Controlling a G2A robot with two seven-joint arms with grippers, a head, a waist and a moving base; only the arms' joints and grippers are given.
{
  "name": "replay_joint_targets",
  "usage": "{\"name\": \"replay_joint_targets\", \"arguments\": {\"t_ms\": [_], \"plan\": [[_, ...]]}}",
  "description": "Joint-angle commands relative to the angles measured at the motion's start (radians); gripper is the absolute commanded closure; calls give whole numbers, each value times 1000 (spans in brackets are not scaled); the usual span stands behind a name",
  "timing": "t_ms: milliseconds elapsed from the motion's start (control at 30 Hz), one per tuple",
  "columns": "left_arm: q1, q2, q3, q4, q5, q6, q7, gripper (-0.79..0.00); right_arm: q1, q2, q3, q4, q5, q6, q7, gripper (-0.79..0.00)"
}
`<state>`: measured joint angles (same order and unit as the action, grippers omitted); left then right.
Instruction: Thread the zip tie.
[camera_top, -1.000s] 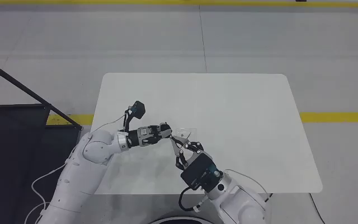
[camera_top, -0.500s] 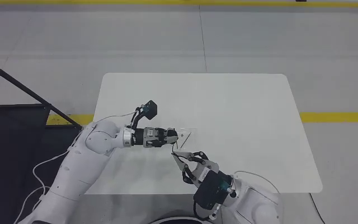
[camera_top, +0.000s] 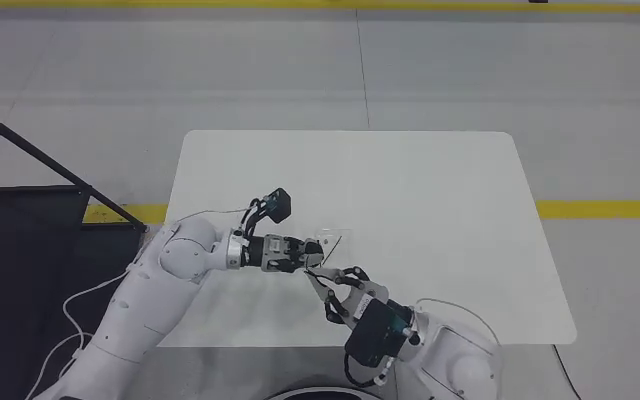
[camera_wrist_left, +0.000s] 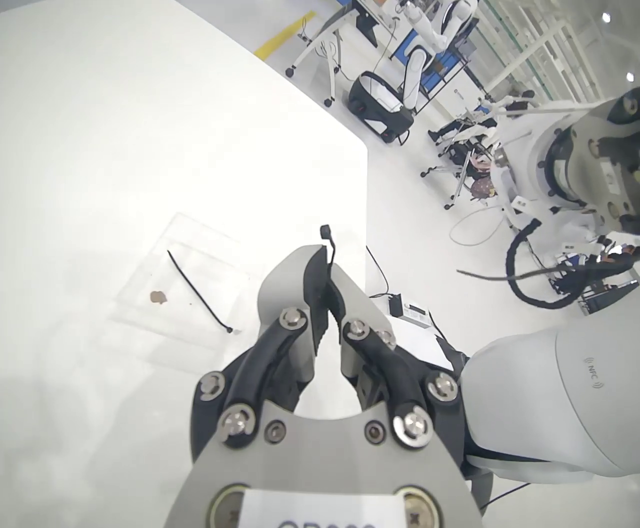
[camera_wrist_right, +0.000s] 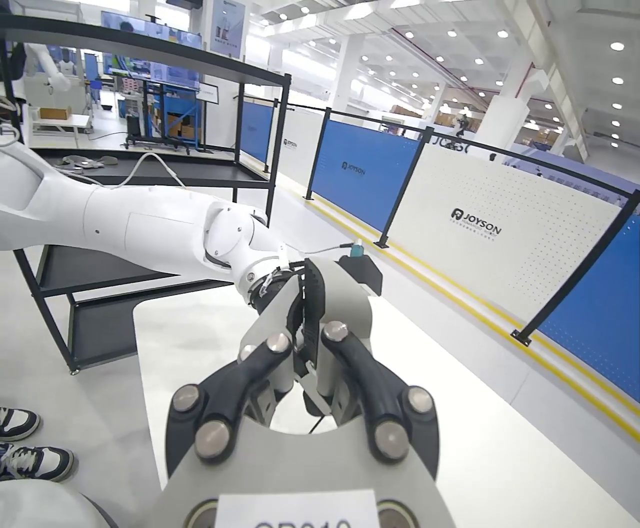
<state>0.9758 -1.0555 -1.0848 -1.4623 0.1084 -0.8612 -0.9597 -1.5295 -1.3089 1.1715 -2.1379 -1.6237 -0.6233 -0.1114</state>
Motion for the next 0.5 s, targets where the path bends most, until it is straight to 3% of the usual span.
{"name": "replay_joint_targets", "arguments": {"t_ms": [0, 467], "plan": [[-5, 7, 17, -6, -2, 1, 0, 0, 20, 3, 15, 38, -2, -3, -8, 0], [-48, 66, 95, 2, -38, -23, 24, 0, 29, 24, 32, 57, -60, -35, -71, 0]]}}
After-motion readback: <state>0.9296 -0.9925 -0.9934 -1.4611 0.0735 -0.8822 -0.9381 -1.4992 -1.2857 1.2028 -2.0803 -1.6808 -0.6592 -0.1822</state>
